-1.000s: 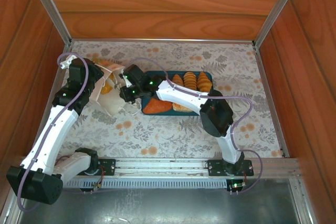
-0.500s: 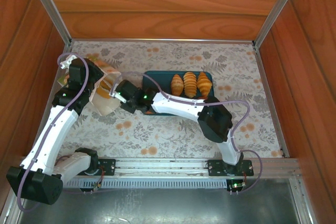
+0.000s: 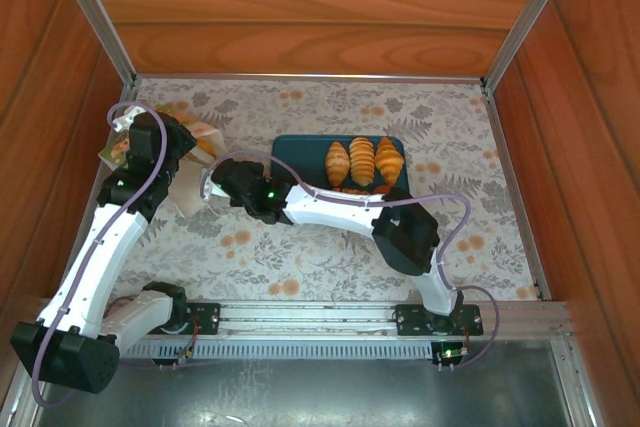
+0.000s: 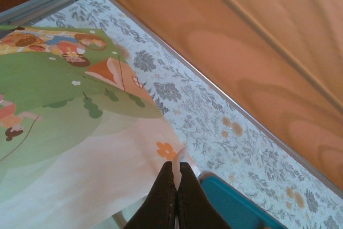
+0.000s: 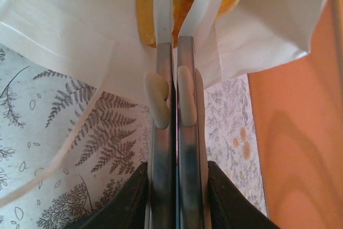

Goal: Take the fake bread out of the paper bag

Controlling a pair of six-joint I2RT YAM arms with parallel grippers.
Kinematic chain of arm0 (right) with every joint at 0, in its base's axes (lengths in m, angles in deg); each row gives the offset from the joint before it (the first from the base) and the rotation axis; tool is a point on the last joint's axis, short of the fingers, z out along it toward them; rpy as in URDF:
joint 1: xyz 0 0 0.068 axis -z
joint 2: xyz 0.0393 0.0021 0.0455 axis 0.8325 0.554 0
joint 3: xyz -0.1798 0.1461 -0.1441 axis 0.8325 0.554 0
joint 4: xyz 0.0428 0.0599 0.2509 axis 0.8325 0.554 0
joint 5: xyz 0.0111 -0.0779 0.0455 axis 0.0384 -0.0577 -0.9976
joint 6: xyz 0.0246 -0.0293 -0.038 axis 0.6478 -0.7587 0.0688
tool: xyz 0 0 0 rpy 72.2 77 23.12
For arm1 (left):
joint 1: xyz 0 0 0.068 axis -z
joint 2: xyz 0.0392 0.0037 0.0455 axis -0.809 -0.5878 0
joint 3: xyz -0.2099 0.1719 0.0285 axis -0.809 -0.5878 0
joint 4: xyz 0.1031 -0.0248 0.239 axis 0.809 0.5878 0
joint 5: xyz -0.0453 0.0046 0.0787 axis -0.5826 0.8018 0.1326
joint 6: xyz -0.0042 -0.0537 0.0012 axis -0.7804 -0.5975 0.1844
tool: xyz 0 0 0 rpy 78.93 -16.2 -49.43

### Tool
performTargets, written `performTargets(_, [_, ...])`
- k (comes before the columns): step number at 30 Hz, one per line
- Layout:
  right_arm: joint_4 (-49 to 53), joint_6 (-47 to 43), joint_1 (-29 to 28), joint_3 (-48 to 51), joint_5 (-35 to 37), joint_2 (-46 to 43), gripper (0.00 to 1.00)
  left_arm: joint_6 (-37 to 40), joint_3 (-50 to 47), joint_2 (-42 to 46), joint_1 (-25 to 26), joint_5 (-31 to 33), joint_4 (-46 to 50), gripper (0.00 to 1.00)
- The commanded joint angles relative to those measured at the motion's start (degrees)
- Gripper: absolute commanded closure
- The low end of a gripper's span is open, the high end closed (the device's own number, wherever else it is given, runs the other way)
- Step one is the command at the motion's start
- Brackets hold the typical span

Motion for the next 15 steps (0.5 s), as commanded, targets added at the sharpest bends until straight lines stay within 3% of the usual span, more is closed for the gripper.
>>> performTargets(1, [2.7, -0.6, -1.2, -0.7, 1.1, 2.3, 0.79, 0.0, 0.8, 0.5, -0.4, -0.7, 0.8, 1.0])
performTargets(8, [10.8, 7.2, -1.4, -1.1, -9.4, 0.6, 0.67, -0.3, 1.1, 0.4, -0.4, -1.3, 0.8, 1.0])
performTargets(15, [20.2, 14.0, -1.4, -4.7, -15.2, -0.1, 0.63, -0.4, 1.1, 0.8, -0.3, -2.0, 0.8, 1.0])
